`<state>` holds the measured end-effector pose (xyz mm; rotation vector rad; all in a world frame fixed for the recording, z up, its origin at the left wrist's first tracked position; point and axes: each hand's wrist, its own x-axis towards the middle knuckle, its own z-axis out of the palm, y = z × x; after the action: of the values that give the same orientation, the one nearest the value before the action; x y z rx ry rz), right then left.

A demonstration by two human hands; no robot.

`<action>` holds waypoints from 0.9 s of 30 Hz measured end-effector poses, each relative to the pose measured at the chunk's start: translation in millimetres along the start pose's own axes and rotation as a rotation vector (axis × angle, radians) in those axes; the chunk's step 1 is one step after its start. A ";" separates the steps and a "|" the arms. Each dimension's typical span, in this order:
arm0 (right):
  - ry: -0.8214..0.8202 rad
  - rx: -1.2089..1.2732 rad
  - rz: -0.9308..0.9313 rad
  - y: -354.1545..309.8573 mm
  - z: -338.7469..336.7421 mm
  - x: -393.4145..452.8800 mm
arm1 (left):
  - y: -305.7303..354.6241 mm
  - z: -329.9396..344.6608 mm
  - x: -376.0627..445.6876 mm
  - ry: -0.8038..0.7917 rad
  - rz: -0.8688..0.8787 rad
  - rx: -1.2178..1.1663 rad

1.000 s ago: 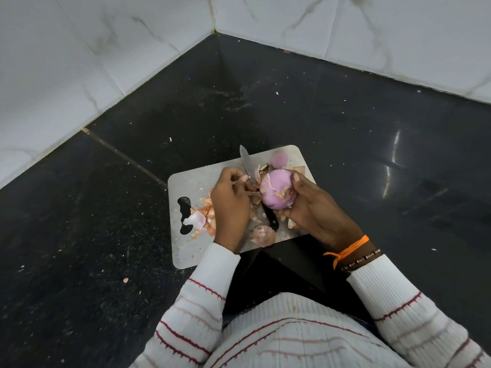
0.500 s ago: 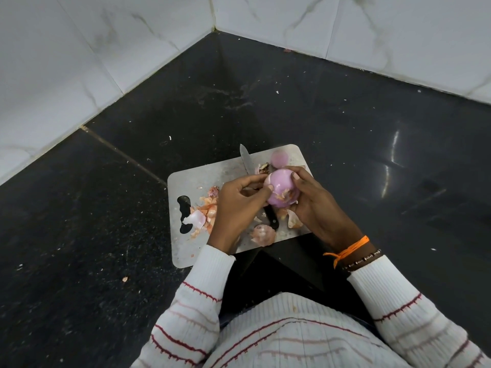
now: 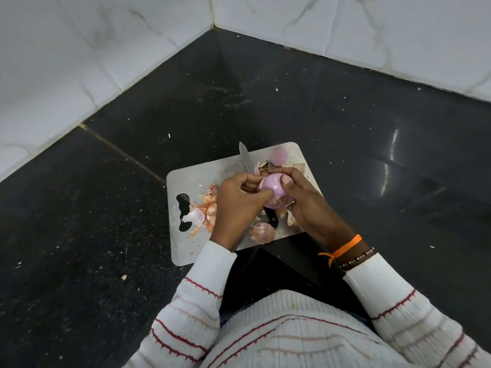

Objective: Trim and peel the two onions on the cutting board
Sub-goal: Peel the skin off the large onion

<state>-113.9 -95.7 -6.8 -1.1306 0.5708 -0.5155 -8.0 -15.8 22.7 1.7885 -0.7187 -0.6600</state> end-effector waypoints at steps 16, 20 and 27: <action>-0.002 0.025 0.089 -2.6 -1.8 0.7 | -4.7 -1.9 1.9 -0.008 -0.007 -0.020; 0.020 0.201 0.143 -8.4 -0.4 0.6 | -7.9 -3.2 3.3 0.017 -0.042 -0.115; 0.008 0.443 0.176 -20.2 -0.7 -4.7 | -2.3 -2.4 4.7 -0.067 -0.256 -0.415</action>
<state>-119.8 -100.0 12.6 -0.6511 0.5249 -0.4652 -2.7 -17.1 20.8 1.4877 -0.3623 -0.9673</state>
